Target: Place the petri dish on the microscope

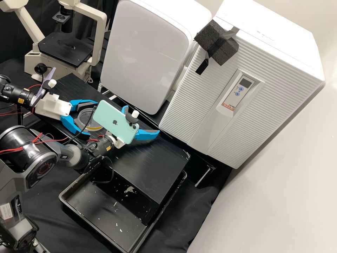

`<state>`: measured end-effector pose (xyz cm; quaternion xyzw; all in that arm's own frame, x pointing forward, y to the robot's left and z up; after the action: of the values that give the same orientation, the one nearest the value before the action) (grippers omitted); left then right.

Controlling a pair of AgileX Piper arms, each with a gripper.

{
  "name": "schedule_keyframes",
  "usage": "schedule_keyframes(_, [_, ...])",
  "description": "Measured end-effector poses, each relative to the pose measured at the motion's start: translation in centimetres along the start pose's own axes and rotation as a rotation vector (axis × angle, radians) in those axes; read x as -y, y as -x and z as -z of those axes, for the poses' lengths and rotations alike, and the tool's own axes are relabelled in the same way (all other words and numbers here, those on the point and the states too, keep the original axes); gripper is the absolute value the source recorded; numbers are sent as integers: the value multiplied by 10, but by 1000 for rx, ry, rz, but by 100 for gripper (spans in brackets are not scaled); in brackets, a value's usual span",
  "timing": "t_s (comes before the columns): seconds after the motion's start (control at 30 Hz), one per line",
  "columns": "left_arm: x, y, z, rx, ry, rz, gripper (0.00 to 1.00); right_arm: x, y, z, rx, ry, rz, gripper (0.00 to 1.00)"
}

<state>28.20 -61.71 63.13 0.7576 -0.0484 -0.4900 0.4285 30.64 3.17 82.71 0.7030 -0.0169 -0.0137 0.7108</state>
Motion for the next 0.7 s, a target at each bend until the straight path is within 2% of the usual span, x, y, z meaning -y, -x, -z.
schedule_keyframes(0.33, [5,-2,11,15,20,-40,100,0,0,0,0,0,0,100])
schedule_keyframes(0.67, [9,0,15,24,35,-58,100,0,0,0,0,0,0,100])
schedule_keyframes(0.7, [9,0,15,22,37,-59,0,0,0,0,0,0,0,100])
